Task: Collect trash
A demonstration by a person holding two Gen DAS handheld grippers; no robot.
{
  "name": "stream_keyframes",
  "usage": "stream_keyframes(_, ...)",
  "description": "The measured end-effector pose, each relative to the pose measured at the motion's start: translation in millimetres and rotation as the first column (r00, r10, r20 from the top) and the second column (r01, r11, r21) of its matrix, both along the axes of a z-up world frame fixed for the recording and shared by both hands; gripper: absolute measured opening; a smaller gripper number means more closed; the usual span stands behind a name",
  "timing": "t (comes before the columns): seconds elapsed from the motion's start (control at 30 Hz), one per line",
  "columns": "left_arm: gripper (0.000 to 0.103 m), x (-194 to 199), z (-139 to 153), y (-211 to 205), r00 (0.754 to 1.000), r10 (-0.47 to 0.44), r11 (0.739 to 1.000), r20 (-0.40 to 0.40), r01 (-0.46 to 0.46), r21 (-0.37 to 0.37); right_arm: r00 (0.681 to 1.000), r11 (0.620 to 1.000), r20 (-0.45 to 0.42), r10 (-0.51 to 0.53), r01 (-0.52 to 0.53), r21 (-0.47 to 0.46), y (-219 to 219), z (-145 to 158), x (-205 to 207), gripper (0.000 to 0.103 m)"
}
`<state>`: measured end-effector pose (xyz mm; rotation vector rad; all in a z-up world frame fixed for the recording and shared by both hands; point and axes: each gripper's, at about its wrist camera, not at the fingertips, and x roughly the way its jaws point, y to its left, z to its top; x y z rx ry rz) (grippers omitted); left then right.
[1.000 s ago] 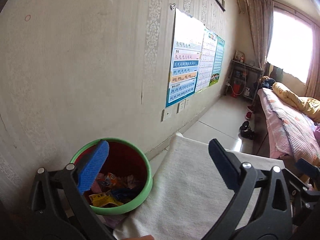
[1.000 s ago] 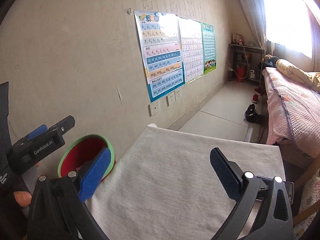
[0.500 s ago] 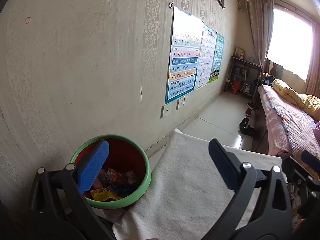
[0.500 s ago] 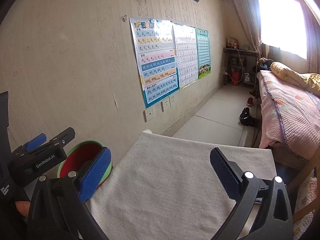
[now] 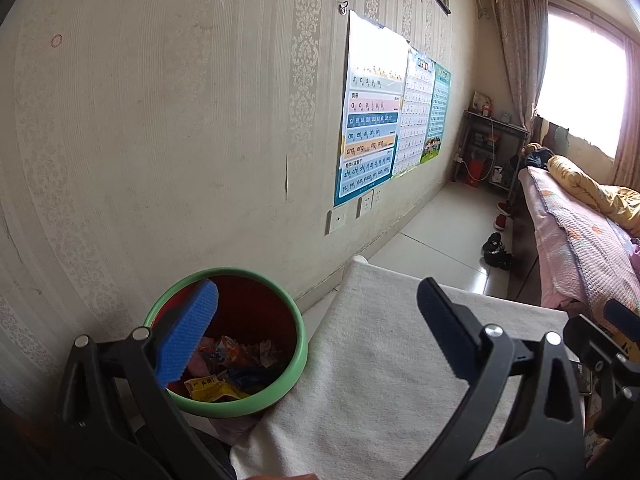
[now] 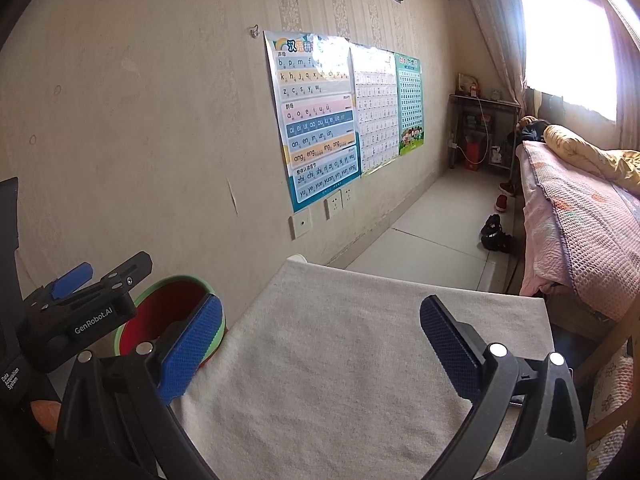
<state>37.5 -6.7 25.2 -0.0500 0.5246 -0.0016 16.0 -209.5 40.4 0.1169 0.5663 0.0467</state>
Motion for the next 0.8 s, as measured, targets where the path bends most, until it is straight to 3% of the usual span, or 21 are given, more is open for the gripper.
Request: stream_keyframes(0.8,0.097,0.6,-6.3,-2.7,1.000,-0.006,1.000,-0.023,0.006,0.011,1.000,1.000,-0.029,-0.004,0.004,0.006,-0.8,-8.6,4.2,0.096)
